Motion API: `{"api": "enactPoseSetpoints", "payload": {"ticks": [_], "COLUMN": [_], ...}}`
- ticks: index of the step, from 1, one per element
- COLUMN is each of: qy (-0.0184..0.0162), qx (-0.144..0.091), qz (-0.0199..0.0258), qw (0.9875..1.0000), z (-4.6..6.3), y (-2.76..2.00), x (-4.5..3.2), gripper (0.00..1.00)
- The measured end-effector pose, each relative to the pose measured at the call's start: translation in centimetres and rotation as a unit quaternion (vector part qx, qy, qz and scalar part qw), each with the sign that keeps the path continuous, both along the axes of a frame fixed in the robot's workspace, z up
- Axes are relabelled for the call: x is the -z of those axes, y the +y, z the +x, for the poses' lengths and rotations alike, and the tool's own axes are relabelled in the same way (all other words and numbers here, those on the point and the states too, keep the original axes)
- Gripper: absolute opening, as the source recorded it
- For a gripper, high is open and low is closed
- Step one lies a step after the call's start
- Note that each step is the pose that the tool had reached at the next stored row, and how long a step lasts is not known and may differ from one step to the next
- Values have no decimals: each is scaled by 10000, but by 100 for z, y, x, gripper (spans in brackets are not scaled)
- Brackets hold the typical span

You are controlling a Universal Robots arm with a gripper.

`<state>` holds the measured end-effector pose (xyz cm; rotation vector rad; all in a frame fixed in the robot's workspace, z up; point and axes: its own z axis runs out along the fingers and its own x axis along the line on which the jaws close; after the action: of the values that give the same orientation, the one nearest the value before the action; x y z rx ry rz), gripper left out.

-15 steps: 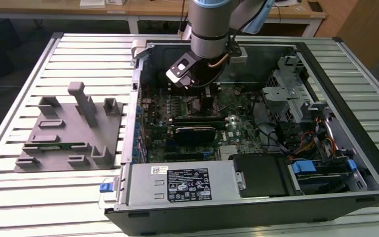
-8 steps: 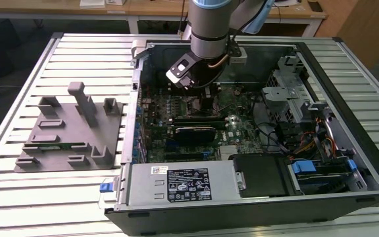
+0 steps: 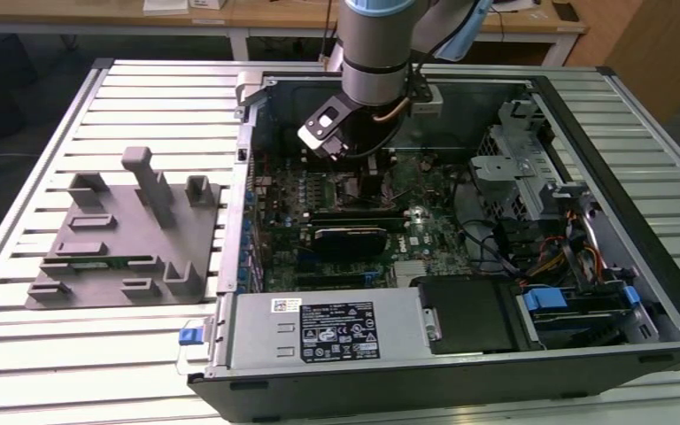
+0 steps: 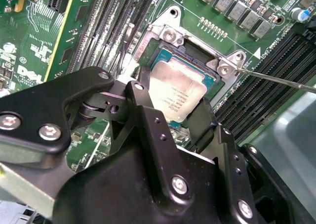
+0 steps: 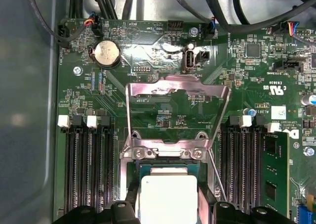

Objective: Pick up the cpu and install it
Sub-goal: 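Place the cpu into insertion slot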

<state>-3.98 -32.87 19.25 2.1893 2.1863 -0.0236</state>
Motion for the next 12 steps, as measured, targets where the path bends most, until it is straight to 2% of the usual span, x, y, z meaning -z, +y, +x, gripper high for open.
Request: {"api": "enactPoseSetpoints", "payload": {"ticks": [12], "qy": [0], "qx": [0], "qz": [0], "qw": [10000], "z": [0], "y": [5], "x": [12], "gripper": [54]}}
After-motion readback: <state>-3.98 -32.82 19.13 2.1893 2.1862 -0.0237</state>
